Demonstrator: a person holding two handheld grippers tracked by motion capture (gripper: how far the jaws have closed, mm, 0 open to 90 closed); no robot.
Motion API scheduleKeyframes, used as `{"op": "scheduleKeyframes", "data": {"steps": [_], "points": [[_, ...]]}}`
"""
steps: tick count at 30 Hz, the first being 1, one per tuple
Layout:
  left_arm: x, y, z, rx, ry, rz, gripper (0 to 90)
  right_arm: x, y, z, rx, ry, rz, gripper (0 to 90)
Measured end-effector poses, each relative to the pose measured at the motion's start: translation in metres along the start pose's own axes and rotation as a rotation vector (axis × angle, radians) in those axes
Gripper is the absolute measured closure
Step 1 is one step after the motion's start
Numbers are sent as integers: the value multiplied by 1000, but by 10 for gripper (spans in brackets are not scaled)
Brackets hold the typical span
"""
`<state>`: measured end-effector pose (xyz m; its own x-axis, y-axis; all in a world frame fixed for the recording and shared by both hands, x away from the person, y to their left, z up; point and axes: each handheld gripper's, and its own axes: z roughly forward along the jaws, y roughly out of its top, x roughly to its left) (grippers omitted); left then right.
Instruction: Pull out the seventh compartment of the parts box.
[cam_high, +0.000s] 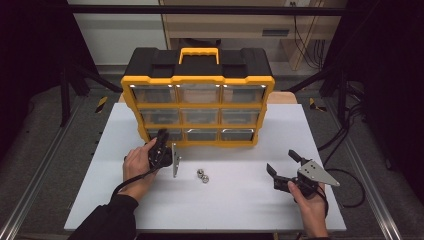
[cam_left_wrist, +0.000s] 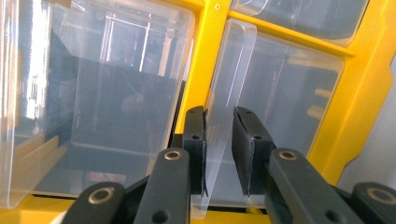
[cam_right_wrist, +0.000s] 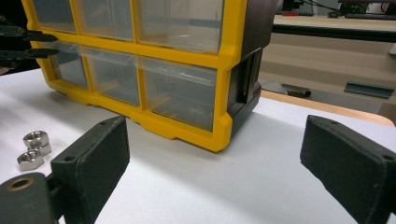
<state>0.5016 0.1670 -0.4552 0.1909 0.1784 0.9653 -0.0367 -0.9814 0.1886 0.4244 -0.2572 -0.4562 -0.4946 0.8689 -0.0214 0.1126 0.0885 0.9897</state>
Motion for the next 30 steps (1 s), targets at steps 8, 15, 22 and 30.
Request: {"op": "scheduleKeyframes", "data": {"steps": [8,15,22,30], "points": [[2,2,-1,10,-14,-14,750,0,0,0,0,1,-4,83],[2,4,-3,14,-12,-12,749,0,0,0,0,2,-5,83],[1,3,-8,6,-8,-9,748,0,0,0,0,2,-4,83],[-2,0,-17,-3,-5,-8,748,0,0,0,0,1,-6,83]]}}
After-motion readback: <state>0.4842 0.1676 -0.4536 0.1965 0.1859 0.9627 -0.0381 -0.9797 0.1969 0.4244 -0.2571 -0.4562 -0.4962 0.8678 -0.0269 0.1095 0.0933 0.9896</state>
